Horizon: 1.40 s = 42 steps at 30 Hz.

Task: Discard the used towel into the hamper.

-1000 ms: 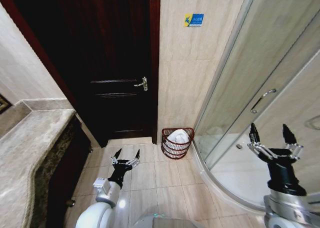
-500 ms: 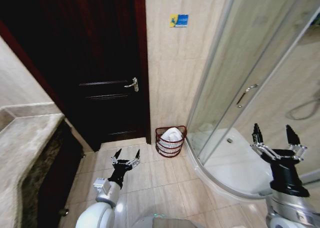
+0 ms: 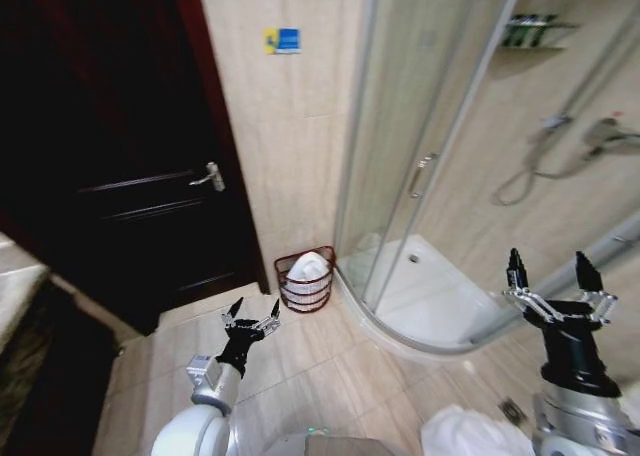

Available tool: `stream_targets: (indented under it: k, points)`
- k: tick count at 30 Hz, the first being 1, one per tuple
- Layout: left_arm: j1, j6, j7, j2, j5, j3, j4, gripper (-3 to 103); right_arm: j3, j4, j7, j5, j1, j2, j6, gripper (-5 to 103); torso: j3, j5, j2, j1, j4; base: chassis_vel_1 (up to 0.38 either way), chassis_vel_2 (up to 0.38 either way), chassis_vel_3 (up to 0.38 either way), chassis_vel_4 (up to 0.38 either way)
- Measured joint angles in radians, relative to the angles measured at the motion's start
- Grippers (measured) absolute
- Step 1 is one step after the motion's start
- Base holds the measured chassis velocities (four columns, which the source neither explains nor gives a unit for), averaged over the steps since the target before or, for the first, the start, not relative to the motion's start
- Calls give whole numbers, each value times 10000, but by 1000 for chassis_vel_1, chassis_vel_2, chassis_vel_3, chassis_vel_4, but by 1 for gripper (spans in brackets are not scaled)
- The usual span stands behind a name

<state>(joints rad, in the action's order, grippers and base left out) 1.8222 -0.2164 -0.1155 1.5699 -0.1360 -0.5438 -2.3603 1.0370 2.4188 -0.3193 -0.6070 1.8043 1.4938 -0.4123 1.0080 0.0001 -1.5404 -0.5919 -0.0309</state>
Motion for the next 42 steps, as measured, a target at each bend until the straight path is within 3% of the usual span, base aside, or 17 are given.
stream_targets:
  k: [42]
  points:
    - [0, 0, 0, -1, 0, 0, 0, 100, -224, -32, -267, 127, -18, 99, -83, 100, 0, 1, 0, 0, 1, -125, -126, -123, -127]
